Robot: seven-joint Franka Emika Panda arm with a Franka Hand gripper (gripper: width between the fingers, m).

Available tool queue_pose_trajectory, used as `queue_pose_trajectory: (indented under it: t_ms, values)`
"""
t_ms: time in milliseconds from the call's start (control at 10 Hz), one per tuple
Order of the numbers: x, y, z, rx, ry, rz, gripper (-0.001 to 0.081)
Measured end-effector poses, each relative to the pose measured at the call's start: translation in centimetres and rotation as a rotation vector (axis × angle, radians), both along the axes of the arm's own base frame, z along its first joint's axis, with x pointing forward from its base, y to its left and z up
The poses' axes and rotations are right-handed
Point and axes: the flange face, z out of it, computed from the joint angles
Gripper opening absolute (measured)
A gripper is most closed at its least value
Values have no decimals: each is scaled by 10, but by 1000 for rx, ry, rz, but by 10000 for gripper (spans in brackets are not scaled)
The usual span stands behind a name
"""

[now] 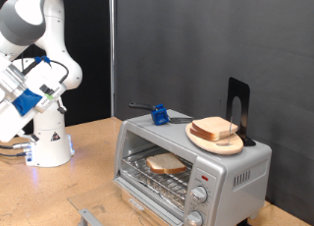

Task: Make a piece of toast with the oven

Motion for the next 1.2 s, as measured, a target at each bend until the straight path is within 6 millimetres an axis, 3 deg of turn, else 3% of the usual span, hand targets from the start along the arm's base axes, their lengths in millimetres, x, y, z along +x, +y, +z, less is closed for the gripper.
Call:
queue_pose_trajectory:
  t_ms: [200, 400, 700, 1000, 1200]
  values:
    - [-8, -1, -4, 69, -2, 45, 808]
    - [-10, -19, -28, 115, 19, 41, 808]
    - [12, -45, -63, 172, 38, 39, 808]
    - [34, -68, -103, 120, 40, 48, 808]
    - [41, -70, -138, 67, 84, 50, 808]
